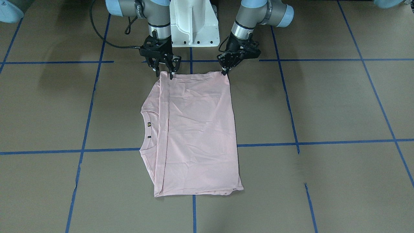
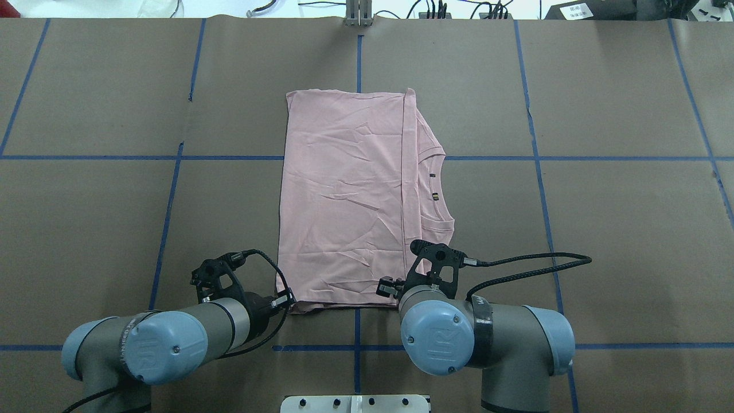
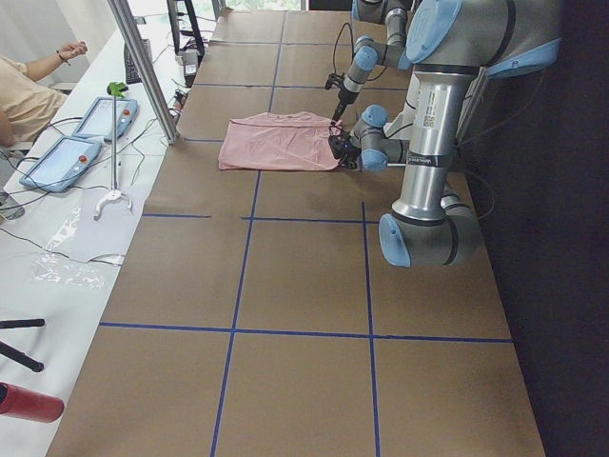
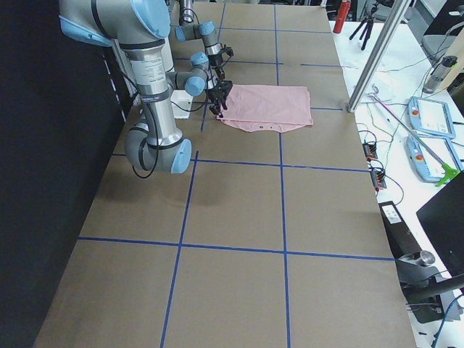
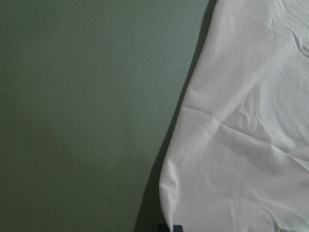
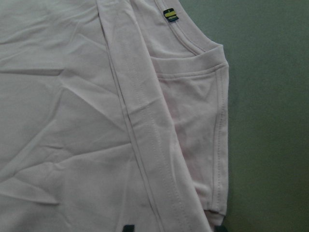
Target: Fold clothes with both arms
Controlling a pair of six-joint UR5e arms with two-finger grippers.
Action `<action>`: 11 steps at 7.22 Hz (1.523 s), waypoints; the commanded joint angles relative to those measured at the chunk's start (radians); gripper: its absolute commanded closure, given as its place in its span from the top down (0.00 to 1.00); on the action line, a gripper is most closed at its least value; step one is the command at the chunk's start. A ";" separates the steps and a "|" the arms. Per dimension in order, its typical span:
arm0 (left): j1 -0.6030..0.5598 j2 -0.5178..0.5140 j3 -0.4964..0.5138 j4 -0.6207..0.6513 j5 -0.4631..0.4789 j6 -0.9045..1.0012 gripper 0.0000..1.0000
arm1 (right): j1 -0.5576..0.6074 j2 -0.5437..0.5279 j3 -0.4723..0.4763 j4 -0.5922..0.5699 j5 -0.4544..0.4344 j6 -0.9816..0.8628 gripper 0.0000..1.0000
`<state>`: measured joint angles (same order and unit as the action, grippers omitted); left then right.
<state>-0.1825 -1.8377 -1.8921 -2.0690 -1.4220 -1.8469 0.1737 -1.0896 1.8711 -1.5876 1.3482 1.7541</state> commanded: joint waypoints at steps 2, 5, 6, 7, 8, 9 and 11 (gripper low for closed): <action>0.000 0.002 -0.002 0.000 0.002 0.000 0.00 | 0.000 0.025 -0.024 -0.046 0.002 -0.013 0.61; 0.000 0.002 -0.002 0.000 0.002 0.000 0.00 | -0.002 0.025 -0.029 -0.048 0.000 -0.011 0.57; 0.000 0.002 -0.002 0.001 0.002 -0.002 0.00 | -0.003 0.025 -0.029 -0.046 -0.001 -0.011 0.56; 0.000 0.003 -0.002 0.000 0.002 -0.002 0.00 | -0.005 0.025 -0.030 -0.048 -0.001 -0.011 0.55; -0.002 0.002 -0.002 0.001 0.002 -0.002 0.00 | -0.008 0.025 -0.038 -0.048 -0.001 -0.010 0.54; -0.002 0.003 -0.002 0.000 0.002 -0.002 0.00 | -0.008 0.027 -0.055 -0.046 -0.003 -0.010 0.54; 0.000 0.002 -0.002 0.000 0.002 -0.002 0.00 | -0.008 0.030 -0.053 -0.046 -0.003 -0.010 0.40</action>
<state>-0.1832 -1.8357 -1.8944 -2.0692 -1.4205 -1.8484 0.1659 -1.0624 1.8189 -1.6339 1.3455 1.7440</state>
